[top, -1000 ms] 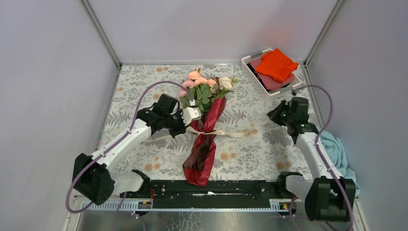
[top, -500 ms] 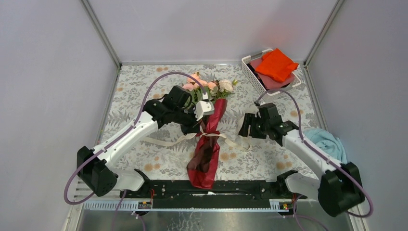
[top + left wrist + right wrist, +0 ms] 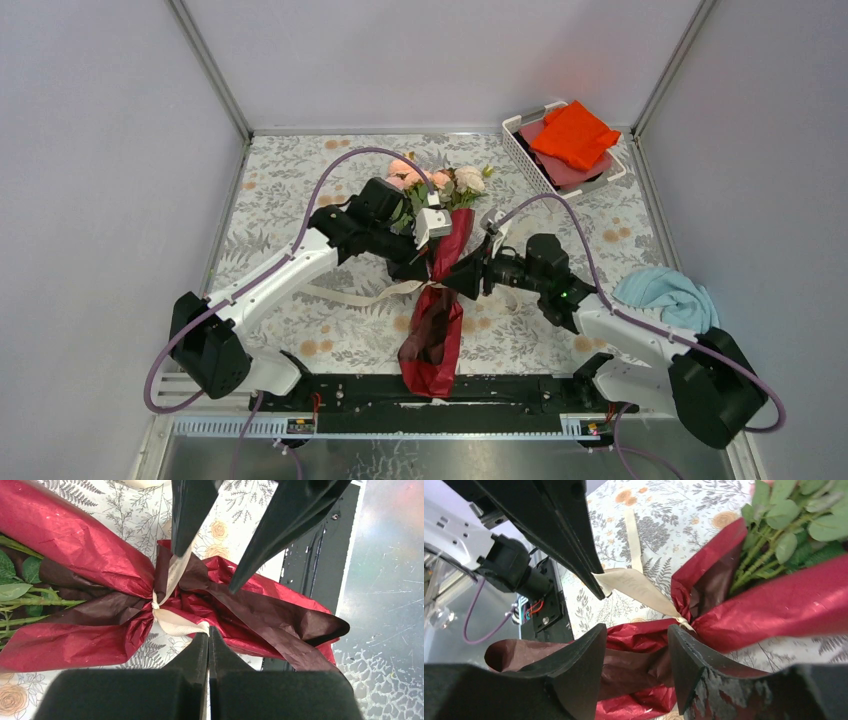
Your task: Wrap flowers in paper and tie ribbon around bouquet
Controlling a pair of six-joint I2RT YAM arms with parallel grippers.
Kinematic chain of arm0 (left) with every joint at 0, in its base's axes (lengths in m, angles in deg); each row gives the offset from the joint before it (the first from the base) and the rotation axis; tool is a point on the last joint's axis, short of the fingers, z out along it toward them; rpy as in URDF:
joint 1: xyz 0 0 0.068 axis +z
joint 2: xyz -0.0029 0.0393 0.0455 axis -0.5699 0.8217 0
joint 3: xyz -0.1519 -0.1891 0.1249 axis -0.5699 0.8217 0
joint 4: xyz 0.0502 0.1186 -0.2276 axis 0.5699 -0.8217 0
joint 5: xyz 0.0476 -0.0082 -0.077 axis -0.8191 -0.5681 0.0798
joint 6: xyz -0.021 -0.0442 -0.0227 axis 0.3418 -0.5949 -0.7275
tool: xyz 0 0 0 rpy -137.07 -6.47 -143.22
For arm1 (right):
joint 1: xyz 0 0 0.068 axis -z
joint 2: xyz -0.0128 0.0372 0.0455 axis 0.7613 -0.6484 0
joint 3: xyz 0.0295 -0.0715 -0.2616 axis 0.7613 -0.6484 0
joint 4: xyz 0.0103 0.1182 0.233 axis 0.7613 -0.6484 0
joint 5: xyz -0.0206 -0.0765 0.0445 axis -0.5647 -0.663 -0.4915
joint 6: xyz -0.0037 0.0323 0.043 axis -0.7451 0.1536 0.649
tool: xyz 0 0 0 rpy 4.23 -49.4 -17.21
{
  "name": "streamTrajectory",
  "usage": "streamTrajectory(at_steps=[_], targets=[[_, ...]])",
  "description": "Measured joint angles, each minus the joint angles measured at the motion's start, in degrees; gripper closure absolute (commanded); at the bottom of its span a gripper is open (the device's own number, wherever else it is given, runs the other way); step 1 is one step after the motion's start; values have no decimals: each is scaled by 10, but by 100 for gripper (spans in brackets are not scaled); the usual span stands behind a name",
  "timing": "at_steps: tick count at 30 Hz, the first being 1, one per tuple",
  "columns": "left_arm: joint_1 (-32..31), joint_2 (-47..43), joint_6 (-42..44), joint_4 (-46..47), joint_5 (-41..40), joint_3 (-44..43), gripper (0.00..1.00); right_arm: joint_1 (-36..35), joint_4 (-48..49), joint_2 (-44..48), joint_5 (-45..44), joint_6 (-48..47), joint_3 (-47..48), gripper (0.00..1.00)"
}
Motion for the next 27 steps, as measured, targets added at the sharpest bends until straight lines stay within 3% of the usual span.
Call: streamTrajectory(at_steps=[10,17,24,27], targets=[[0,2,5,6,26,18,100,-18,113,-113,89,-139,-1,40],[0,9,7,6,42,21,100,-32,194,-190,94,-181,0,46],[0,9,12,4,49,22,100,-33,241,-235,87,-186,8,62],[0,9,16,3,52,26,100,-33,266,-247,83,-183,9,73]])
